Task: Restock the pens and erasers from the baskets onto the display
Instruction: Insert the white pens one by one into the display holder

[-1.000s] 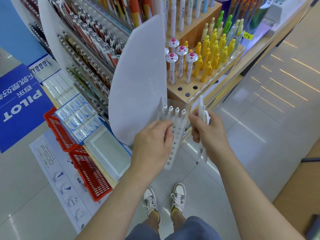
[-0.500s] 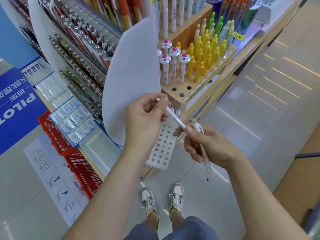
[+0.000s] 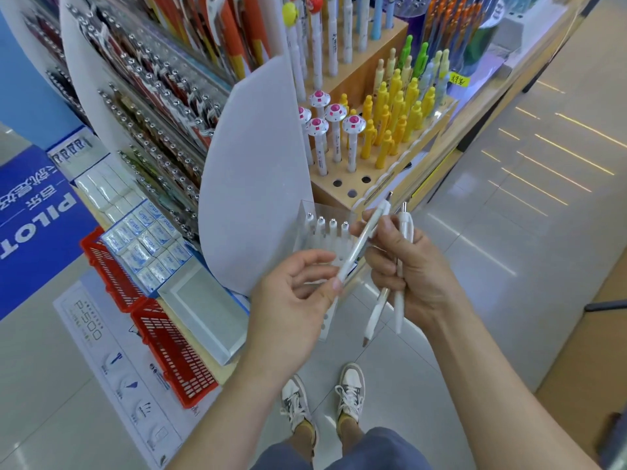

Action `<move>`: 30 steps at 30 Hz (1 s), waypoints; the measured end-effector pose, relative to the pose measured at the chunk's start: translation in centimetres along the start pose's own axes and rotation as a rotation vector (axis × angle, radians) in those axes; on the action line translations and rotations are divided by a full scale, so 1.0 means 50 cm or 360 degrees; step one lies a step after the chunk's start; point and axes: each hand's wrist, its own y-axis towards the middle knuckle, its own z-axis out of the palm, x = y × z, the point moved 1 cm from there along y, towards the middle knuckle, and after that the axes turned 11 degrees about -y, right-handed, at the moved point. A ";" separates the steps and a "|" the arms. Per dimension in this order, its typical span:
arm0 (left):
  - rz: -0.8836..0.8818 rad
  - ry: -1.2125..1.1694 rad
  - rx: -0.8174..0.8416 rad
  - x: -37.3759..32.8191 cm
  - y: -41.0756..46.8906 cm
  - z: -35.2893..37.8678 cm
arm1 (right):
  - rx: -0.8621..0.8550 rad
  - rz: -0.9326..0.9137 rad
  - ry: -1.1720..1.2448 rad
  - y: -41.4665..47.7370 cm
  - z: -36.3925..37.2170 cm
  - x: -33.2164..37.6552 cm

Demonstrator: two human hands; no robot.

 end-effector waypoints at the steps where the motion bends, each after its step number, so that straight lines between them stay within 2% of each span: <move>1: 0.0035 0.0083 0.0023 -0.001 0.004 -0.003 | 0.0011 -0.0017 -0.0102 -0.001 0.002 0.003; 4: 0.0232 0.0207 0.0004 -0.025 0.019 -0.012 | 0.0084 -0.0022 -0.0456 -0.004 0.012 0.009; 8: 0.0217 0.0165 0.0078 -0.052 0.031 -0.011 | 0.0249 -0.0009 -0.0782 -0.016 0.030 0.015; 12: 0.0383 0.0154 -0.0040 -0.065 0.029 -0.018 | 0.0124 -0.0044 -0.0941 -0.020 0.038 0.026; 16: 0.0654 0.0046 -0.0151 -0.080 0.015 -0.040 | -0.0320 -0.0017 -0.0669 -0.006 -0.011 0.026; 19: 0.0699 0.0015 -0.0264 -0.066 0.018 -0.062 | -0.0512 0.0106 -0.0582 -0.001 -0.040 0.000; 24: 0.0731 0.0503 -0.0238 0.002 0.053 -0.060 | -0.0509 0.0422 -0.0183 0.007 -0.053 -0.044; 30: 0.0881 0.0792 -0.0218 0.041 0.081 -0.030 | -0.0461 0.0367 -0.0200 0.010 -0.047 -0.060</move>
